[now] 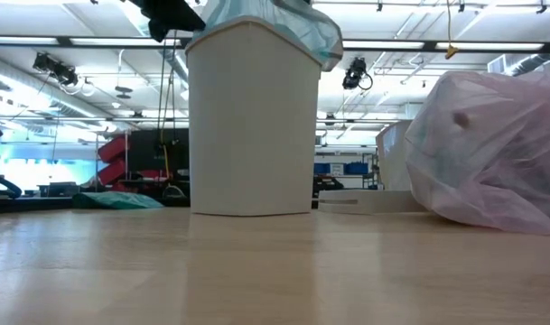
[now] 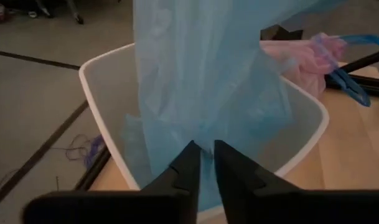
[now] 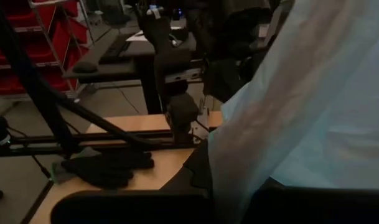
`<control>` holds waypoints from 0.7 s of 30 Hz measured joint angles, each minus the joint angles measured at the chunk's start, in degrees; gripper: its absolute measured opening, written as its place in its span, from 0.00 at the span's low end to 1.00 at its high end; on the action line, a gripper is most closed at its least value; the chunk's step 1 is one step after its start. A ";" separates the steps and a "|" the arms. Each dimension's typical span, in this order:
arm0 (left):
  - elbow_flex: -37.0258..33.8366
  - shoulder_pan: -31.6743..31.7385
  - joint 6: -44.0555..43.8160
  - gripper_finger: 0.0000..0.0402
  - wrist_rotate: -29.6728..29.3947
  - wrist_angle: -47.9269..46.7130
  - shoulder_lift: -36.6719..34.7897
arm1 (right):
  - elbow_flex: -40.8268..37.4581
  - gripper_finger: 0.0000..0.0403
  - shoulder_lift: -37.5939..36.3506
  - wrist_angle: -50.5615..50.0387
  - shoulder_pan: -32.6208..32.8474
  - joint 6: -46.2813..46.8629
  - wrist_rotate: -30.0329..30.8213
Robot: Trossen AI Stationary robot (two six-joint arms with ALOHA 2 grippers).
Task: Place trash/remove bag and relplace
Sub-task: Put the blue trash bag in the trash bin
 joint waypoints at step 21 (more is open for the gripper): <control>11.52 0.13 1.90 0.41 8.83 6.28 -3.02 | 0.01 0.00 1.32 -5.66 -0.40 10.77 -5.65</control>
